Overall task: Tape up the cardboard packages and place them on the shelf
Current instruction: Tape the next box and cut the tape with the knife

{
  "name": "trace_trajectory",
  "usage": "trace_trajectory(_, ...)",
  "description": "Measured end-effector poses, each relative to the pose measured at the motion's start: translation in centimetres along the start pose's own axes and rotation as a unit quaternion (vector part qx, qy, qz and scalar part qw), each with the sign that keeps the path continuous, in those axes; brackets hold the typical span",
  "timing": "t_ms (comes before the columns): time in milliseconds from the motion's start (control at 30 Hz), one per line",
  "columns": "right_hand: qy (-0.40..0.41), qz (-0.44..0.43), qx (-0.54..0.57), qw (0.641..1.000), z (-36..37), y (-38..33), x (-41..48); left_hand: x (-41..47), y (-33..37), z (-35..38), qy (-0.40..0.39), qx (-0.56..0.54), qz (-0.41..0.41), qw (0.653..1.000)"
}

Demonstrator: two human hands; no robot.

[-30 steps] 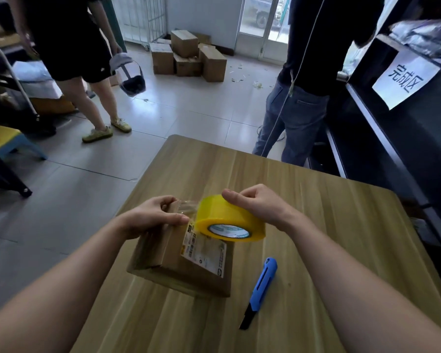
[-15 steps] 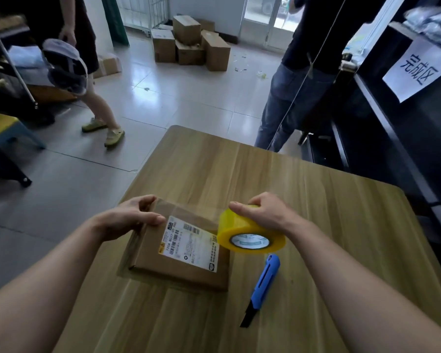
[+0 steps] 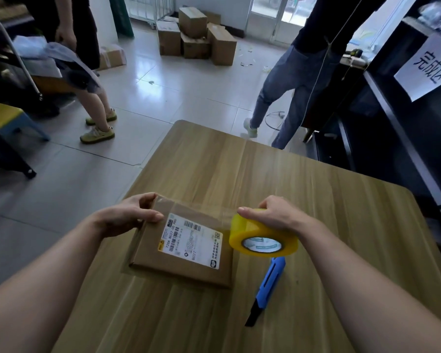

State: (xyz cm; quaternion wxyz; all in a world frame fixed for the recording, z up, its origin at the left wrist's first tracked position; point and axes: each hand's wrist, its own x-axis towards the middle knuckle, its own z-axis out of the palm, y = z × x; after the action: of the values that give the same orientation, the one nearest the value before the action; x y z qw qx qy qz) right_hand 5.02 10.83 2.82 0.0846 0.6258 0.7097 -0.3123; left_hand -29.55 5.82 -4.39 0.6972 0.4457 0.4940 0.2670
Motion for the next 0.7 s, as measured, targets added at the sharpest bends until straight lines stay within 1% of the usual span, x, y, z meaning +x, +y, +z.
trace_trajectory(67,-0.016,-0.001,0.068,0.998,-0.3,0.5,0.0,0.0,0.0,-0.1,-0.005,-0.002,0.0,1.0)
trace_trajectory(133,-0.007,-0.013,0.085,0.996,-0.1,0.6,0.0,0.0,0.1,-0.3,-0.004,-0.007,-0.008,1.0)
trace_trajectory(233,0.032,-0.041,0.055,0.997,0.6,-0.6,0.6,-0.1,0.5,-1.0,0.011,-0.018,-0.02,1.0)
trace_trajectory(300,0.046,-0.051,0.027,0.997,0.6,-1.7,0.8,-0.4,1.3,-1.0,0.008,0.019,-0.026,0.999)
trace_trajectory(400,0.049,-0.041,0.008,0.998,0.4,-2.4,1.1,-0.6,2.5,-0.1,0.012,0.075,-0.023,0.997)
trace_trajectory(533,0.066,-0.019,-0.013,0.998,0.7,-2.4,0.9,-0.7,2.1,0.7,0.027,0.075,-0.02,0.997)
trace_trajectory(567,0.07,-0.017,-0.017,0.997,0.7,-2.4,1.0,-0.5,1.9,1.1,0.044,0.075,-0.022,0.996)
trace_trajectory(700,0.073,-0.017,-0.03,0.997,0.7,-2.9,0.9,0.6,1.2,2.7,0.173,0.066,-0.027,0.982)
